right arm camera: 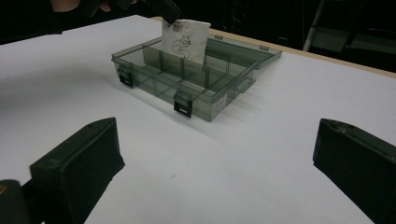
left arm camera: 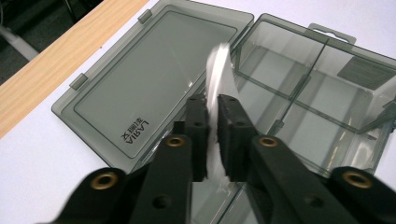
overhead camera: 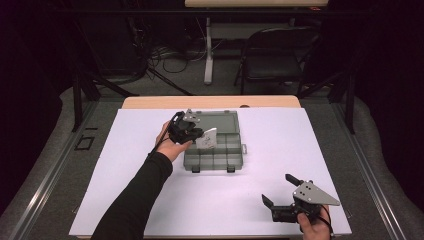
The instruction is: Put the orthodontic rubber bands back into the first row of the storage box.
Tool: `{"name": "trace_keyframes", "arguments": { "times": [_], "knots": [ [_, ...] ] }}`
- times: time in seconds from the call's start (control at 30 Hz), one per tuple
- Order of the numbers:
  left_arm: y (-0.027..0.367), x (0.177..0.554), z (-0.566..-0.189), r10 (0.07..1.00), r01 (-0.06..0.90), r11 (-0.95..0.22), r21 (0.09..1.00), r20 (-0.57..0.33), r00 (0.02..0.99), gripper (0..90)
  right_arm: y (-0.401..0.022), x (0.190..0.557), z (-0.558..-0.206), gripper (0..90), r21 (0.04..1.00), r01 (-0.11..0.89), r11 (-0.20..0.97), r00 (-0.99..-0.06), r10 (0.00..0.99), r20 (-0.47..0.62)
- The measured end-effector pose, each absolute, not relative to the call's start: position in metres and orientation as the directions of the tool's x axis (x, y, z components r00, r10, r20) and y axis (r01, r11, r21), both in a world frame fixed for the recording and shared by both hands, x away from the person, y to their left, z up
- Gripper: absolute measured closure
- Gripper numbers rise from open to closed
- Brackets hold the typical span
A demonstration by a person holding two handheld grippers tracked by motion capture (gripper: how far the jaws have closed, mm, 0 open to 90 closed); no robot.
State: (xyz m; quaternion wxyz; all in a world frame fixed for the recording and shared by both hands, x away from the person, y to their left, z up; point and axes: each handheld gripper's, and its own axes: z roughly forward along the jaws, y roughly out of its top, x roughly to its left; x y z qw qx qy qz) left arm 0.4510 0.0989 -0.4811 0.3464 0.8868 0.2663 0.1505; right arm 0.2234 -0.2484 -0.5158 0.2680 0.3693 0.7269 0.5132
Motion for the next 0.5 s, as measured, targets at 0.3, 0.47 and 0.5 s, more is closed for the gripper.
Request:
{"name": "trace_keyframes", "arguments": {
  "times": [0.3,0.47,0.5],
  "knots": [
    [0.105,0.452,-0.481,0.638,0.416,-0.569,0.709,0.062,0.767,59.4,-0.248,0.223,-0.515,0.4,0.940,0.268,0.209,-0.586,0.810,-0.013],
    [0.111,0.453,-0.480,0.672,0.440,-0.539,0.719,0.052,0.739,46.4,-0.248,0.223,-0.515,0.4,0.940,0.269,0.210,-0.586,0.810,-0.013],
    [0.112,0.453,-0.480,0.678,0.448,-0.530,0.720,0.043,0.734,45.4,-0.248,0.223,-0.515,0.4,0.940,0.269,0.210,-0.587,0.810,-0.013]
  ]
}}
